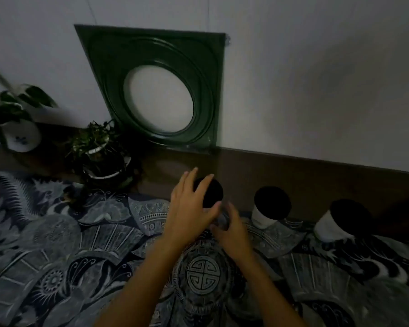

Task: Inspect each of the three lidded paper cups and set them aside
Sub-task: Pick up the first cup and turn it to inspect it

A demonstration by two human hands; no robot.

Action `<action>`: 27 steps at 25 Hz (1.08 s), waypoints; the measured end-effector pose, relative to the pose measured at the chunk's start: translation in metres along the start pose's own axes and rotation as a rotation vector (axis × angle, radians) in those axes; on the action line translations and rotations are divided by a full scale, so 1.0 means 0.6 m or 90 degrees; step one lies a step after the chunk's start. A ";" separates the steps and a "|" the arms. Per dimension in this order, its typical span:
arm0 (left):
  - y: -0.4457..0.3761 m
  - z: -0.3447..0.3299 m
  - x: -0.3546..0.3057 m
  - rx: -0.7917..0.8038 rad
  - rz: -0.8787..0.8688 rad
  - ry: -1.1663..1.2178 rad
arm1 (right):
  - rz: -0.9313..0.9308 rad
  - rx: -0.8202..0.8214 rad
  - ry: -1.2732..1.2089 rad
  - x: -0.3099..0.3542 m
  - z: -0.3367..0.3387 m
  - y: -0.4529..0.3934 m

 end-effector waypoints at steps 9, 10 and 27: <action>-0.063 -0.058 0.027 0.076 -0.042 -0.104 | 0.071 0.023 0.082 -0.031 -0.052 -0.086; -0.062 -0.055 0.028 0.066 -0.035 -0.080 | 0.066 0.026 0.073 -0.025 -0.051 -0.085; 0.230 0.209 -0.103 0.044 0.140 0.608 | 0.296 0.011 0.396 0.250 0.070 0.373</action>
Point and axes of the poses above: each hand's wrist, its own y-axis away from the middle knuckle, its own z-axis out of the back of the hand, x = y × z, the point moved 2 cm from there along -y, towards the middle knuckle, and after that the axes turned 3 degrees about z, right-handed, at the moved point
